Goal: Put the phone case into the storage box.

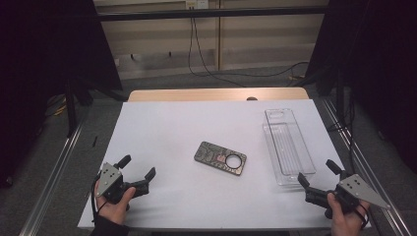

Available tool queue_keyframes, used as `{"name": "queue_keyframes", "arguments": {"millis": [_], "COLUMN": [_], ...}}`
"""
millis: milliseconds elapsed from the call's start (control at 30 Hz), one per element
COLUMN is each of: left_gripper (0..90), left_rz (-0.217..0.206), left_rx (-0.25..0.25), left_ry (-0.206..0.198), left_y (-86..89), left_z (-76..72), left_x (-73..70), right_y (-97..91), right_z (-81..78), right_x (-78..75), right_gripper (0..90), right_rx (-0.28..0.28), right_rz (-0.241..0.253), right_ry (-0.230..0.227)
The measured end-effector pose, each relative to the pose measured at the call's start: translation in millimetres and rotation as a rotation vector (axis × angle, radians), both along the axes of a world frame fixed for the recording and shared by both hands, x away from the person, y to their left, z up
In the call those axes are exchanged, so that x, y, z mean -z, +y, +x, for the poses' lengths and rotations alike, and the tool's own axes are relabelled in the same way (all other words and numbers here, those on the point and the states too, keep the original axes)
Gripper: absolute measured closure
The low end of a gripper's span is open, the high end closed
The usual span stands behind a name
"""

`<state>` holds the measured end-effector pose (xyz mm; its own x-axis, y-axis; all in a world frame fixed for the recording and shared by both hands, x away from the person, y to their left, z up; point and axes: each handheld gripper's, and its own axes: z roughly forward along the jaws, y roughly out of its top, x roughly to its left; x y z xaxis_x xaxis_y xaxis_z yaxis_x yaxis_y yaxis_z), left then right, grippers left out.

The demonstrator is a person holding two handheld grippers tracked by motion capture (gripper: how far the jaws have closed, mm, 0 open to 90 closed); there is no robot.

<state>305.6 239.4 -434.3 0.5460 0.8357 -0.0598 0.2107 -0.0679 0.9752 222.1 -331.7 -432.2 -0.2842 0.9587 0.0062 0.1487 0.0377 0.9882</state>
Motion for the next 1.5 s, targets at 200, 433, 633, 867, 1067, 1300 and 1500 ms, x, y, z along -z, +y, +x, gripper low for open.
{"name": "queue_keyframes", "arguments": {"millis": [200, 433, 633, 867, 1067, 1300, 1500], "left_gripper": [2.5, 4.4, 4.9, 5.9, 4.9, 4.3, 2.8], "left_rz": [0.003, 0.016, 0.035, 0.026, -0.05, -0.05, -0.037], "left_rx": [0.053, 0.077, 0.096, 0.124, 0.19, 0.228, 0.231], "left_ry": [-0.011, -0.001, 0.007, 0.01, 0.024, 0.0, -0.007], "left_y": [-3.2, -7.8, -11.9, -14.4, -19.8, -28.0, -35.8], "left_z": [1.3, 2.9, 3.8, 3.4, 6.1, 8.0, 12.9], "left_x": [-1.4, -1.0, -0.1, -1.8, -2.5, -5.7, -3.2], "right_y": [-1.1, -1.6, -2.2, -1.8, -0.9, -1.9, -0.2], "right_z": [-1.2, -0.5, -0.5, -2.2, -2.6, -3.1, -1.7], "right_x": [0.3, 1.3, 1.7, 0.9, 0.7, 1.2, 0.6], "right_gripper": [0.0, 0.0, 0.0, 0.0, 0.0, 0.0, 0.0], "right_rx": [0.0, -0.01, -0.013, -0.01, -0.011, -0.012, -0.021], "right_rz": [0.004, 0.007, 0.016, 0.027, 0.02, 0.024, 0.021], "right_ry": [0.003, 0.007, 0.012, 0.011, 0.01, 0.011, 0.01]}}
